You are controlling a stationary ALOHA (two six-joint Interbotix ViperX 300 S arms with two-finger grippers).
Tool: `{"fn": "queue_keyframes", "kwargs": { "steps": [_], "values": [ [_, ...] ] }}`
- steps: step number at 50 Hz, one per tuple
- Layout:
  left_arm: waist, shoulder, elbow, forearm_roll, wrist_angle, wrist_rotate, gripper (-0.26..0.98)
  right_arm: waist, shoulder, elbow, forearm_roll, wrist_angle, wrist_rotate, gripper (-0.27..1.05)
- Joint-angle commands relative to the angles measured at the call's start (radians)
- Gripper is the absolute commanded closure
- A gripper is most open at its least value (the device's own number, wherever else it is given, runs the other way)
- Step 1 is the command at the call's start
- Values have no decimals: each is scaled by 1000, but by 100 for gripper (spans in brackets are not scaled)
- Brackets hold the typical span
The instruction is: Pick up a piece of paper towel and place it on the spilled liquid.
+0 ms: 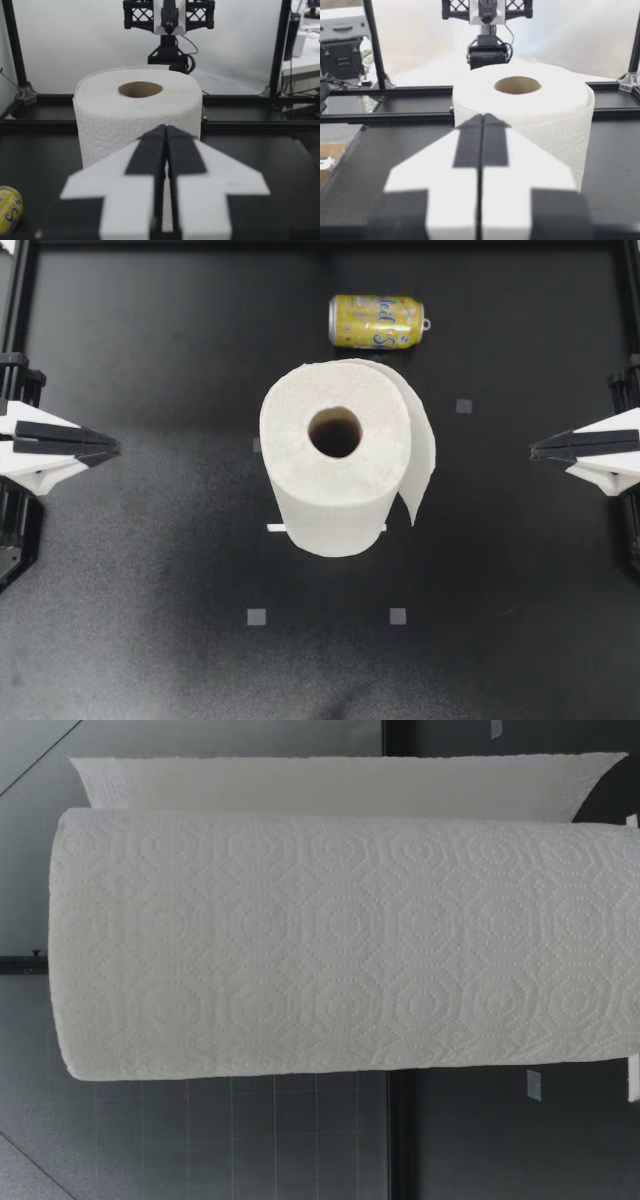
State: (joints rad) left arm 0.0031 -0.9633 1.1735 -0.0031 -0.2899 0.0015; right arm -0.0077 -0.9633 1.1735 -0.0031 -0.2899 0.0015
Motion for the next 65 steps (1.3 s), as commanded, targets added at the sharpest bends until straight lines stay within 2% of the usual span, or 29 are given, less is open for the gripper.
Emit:
{"fn": "queue_keyframes", "kwargs": {
  "steps": [1, 5, 12, 25, 36, 40, 47, 52, 54, 57, 61, 65],
  "values": [
    [11, 15, -15, -6, -11, -6, 56, -2, 6, -9, 2, -8, 20, 73],
    [11, 21, -28, -11, -9, -9, 63, -2, 8, -12, 3, -5, 37, 82],
    [12, 64, -71, -15, -8, 0, 64, -2, 14, -49, 2, 78, 66, 83],
    [12, 247, -184, -15, -8, 5, 64, -2, 98, -262, -6, 649, 69, 83],
    [37, 410, -305, -17, -6, 6, 64, -2, 156, -359, -55, 904, 126, 83],
    [55, 453, -342, -15, -5, 8, 64, 12, 164, -367, -124, 974, 206, 83],
    [72, 517, -394, -15, -3, 11, 64, 120, 199, -383, -370, 1106, 420, 83],
    [80, 569, -428, -17, -2, 11, 64, 267, 262, -420, -617, 1321, 637, 83],
    [83, 592, -446, -17, 3, 11, 64, 359, 298, -437, -732, 1445, 746, 83],
    [87, 615, -471, -14, 46, 12, 64, 466, 333, -449, -850, 1568, 864, 83],
    [95, 635, -497, -9, 109, 14, 64, 575, 367, -456, -940, 1667, 988, 83],
    [97, 646, -512, -2, 133, 15, 64, 644, 400, -451, -999, 1690, 1137, 83]
  ]
}}
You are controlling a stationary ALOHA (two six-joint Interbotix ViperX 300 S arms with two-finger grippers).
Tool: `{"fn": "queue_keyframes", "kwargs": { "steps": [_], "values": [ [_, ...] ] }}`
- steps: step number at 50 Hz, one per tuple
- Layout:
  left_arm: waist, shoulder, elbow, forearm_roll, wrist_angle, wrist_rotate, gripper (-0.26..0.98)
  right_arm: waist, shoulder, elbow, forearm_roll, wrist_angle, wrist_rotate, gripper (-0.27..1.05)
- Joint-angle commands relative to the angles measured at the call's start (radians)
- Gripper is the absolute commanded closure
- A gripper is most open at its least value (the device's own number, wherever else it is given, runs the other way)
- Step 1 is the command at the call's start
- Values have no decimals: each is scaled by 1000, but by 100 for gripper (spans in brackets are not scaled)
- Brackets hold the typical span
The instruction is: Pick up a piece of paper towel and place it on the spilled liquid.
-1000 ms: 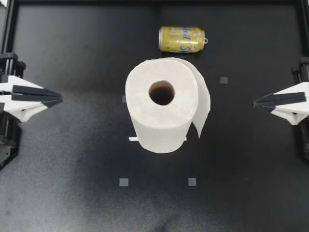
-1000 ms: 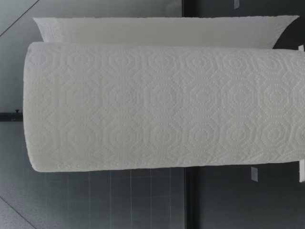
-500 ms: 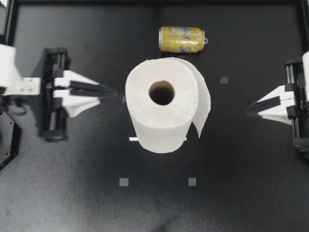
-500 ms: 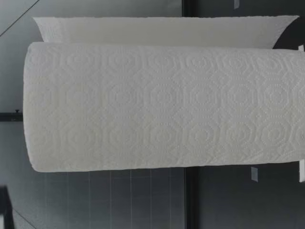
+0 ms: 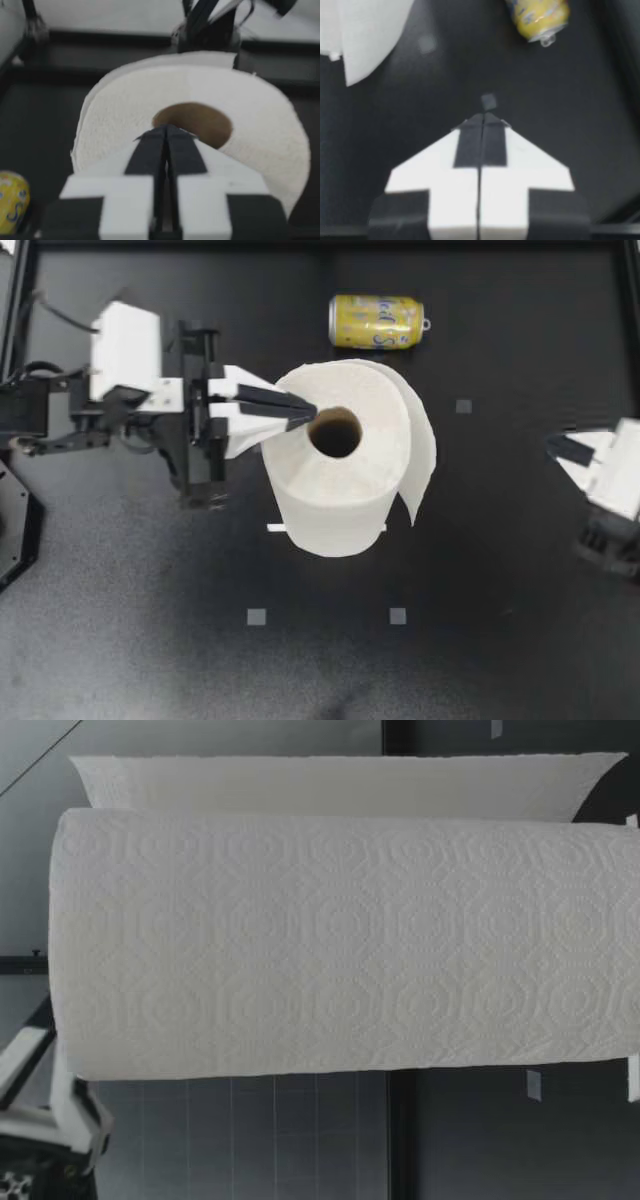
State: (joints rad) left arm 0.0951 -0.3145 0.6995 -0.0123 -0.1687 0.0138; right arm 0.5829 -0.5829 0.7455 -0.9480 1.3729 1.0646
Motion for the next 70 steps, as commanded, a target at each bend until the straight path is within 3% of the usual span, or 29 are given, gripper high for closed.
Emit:
{"fn": "queue_keyframes", "kwargs": {
  "steps": [1, 8, 15, 20, 26, 33, 36, 51, 70],
  "values": [
    [6, -2, -40, 9, 12, 2, 64, 63, 26, -21, -63, 28, 109, 83],
    [6, 3, -40, 11, 17, 3, 64, 127, 117, -5, -192, 2, 382, 83],
    [6, 8, -41, 9, 40, 20, 64, 129, 218, 2, -342, -51, 595, 82],
    [5, 8, -41, 9, 60, 23, 64, 129, 284, 6, -385, -58, 704, 74],
    [6, 6, -35, 11, 69, 21, 64, 129, 357, -2, -390, -60, 807, 49],
    [6, 8, -34, 9, 71, 21, 64, 112, 431, -15, -390, -55, 904, 5],
    [6, 8, -34, 9, 72, 20, 64, 100, 457, -23, -390, -51, 936, -3],
    [6, 5, -31, 8, 74, 17, 64, 23, 560, -66, -390, -29, 1031, -1],
    [5, 5, -26, 8, 74, 15, 64, -83, 580, -74, -394, -29, 1028, -1]
  ]
}}
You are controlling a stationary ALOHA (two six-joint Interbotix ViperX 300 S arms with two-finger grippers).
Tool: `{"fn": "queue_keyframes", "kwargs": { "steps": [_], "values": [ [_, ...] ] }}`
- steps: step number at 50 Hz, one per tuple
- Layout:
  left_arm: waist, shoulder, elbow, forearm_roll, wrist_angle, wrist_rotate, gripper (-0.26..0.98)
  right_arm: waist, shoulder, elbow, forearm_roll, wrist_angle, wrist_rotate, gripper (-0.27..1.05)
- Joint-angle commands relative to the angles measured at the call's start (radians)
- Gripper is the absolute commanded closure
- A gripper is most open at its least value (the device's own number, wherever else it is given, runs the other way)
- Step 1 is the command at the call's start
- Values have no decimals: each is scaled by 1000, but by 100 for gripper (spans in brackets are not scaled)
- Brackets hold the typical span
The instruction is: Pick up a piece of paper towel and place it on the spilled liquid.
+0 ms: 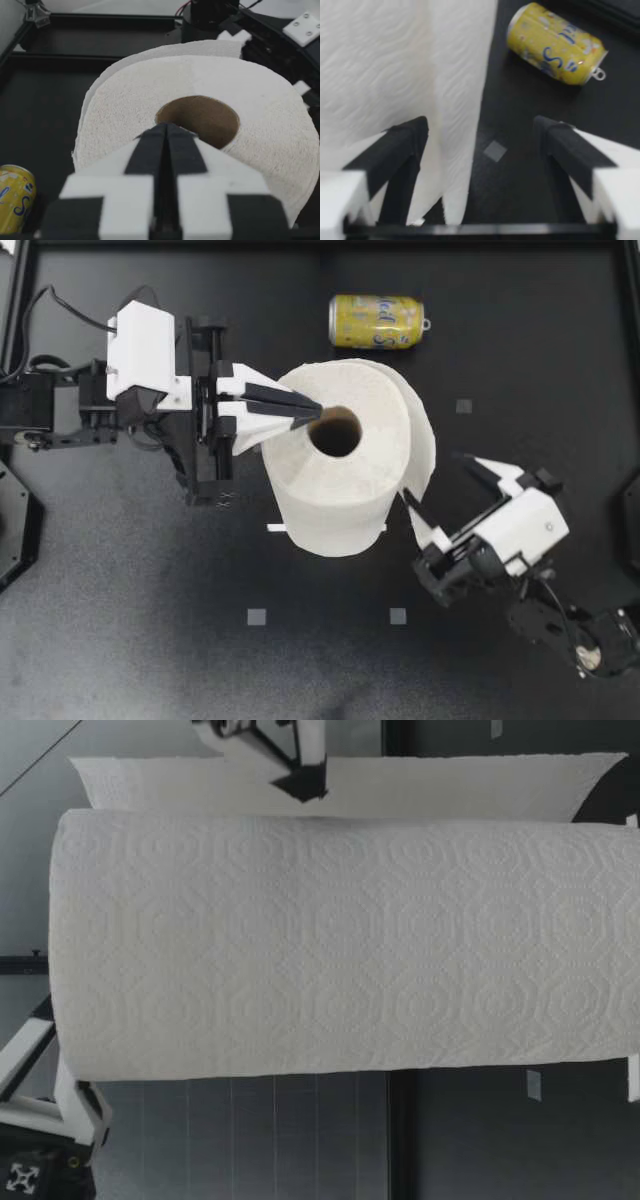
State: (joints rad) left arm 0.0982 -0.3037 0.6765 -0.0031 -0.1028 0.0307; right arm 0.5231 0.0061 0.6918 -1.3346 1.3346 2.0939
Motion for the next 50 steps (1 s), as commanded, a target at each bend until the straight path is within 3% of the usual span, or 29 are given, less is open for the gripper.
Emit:
{"fn": "queue_keyframes", "kwargs": {
  "steps": [1, 19, 24, 40, 44, 50],
  "values": [
    [2, -6, -3, -2, 8, -2, 64, -28, -9, -20, -9, 9, 0, -1],
    [2, -8, -2, -2, 8, -2, 64, -114, -3, -20, -75, 8, -5, 1],
    [2, -6, -2, -2, 8, -2, 64, -118, 2, -20, -84, 5, -5, 7],
    [2, -9, 26, -15, 8, -8, 64, -118, -2, -3, -67, -38, -6, 84],
    [2, -11, 32, -18, 8, -8, 64, -117, -6, 6, -51, -52, -3, 92],
    [2, -6, 31, -21, 34, -9, 64, -112, -8, 12, -34, -55, -2, 92]
  ]
}}
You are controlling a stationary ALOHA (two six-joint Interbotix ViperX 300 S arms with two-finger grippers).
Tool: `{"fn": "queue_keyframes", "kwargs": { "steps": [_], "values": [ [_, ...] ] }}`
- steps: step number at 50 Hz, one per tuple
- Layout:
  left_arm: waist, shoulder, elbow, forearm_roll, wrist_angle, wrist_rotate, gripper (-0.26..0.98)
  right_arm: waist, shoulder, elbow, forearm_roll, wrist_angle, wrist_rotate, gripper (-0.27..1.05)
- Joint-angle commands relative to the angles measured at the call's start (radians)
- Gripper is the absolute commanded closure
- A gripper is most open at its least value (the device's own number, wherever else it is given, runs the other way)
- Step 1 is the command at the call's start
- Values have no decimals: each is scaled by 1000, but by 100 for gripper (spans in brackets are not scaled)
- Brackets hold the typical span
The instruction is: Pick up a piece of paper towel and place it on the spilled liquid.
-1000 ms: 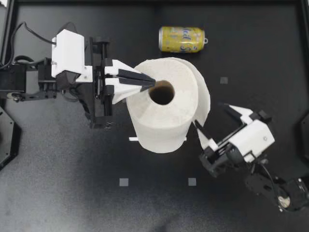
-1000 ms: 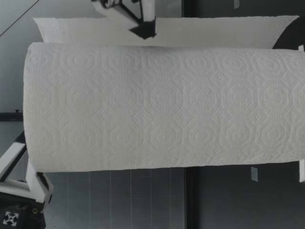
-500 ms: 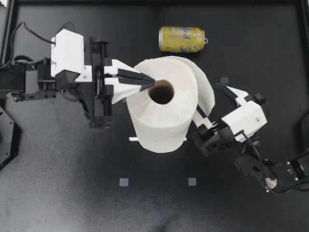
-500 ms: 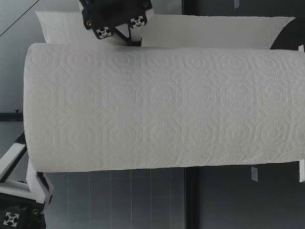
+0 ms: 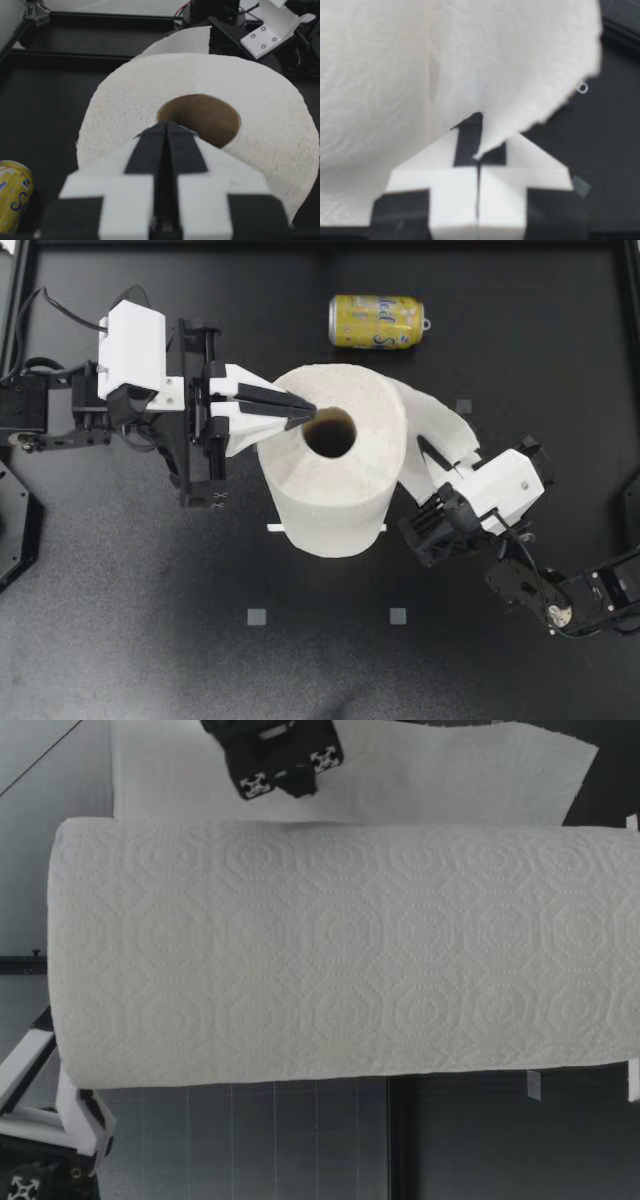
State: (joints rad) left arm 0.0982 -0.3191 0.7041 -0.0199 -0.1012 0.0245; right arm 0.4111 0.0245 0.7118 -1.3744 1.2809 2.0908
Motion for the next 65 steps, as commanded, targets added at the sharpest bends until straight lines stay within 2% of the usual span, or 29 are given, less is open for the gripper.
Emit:
{"fn": "queue_keyframes", "kwargs": {
  "steps": [1, 9, 19, 39, 45, 51, 54, 59, 65],
  "values": [
    [2, 11, 2, -6, 44, -5, 64, 0, -26, -6, 9, -2, 2, 92],
    [2, 28, -3, -17, 97, -9, 64, 18, -34, 12, 46, 9, 2, 92],
    [2, 35, 8, -37, 101, -9, 64, 64, -46, 54, 146, 63, 29, 92],
    [2, 48, 9, -54, 112, -5, 64, 138, -75, 227, 360, 81, 149, 92],
    [2, 43, 11, -52, 101, -5, 64, 138, -80, 244, 377, 75, 146, 92],
    [2, 28, 9, -54, 55, 0, 64, 135, -121, 247, 337, 55, 140, 92],
    [2, 14, 8, -52, 20, 3, 64, 117, -164, 256, 299, 17, 132, 92],
    [2, -5, 8, -52, -12, 5, 64, 40, -259, 296, 236, -124, 94, 92],
    [-9, -21, 9, -52, -57, 6, 64, -149, -396, 351, 218, -382, -51, 92]
  ]
}}
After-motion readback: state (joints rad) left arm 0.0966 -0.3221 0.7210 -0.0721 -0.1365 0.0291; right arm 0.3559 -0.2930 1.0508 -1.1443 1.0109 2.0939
